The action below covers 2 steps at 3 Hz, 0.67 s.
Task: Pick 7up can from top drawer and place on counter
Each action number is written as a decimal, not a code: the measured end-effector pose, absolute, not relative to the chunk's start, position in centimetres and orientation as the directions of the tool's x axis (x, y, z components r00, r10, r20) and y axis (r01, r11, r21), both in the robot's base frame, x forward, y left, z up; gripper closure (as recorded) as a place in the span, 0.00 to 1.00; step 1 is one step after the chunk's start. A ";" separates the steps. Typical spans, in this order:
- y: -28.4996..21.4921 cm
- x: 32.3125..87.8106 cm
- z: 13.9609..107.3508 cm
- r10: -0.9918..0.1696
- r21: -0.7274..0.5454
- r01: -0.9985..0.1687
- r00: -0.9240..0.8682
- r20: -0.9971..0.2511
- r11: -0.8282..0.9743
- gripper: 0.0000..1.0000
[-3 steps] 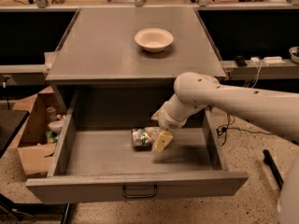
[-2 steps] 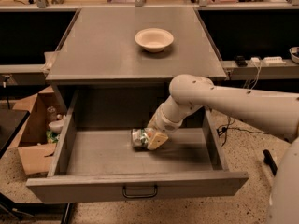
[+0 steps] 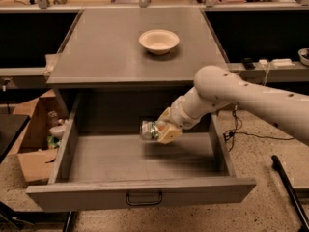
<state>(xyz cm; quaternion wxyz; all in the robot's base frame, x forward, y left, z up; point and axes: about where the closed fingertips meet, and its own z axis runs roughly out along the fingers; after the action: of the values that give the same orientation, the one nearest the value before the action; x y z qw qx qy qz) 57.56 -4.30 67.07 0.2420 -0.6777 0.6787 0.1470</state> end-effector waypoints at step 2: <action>-14.1 58.5 82.9 -0.777 -0.350 -0.925 0.109 -0.620 0.149 1.00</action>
Offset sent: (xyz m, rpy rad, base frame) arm 0.0136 -0.1466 0.2144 0.1610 -0.3262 -0.1388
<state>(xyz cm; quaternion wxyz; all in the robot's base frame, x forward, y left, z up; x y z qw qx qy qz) 58.52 -14.06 82.87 0.3727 -0.6449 0.6599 0.0991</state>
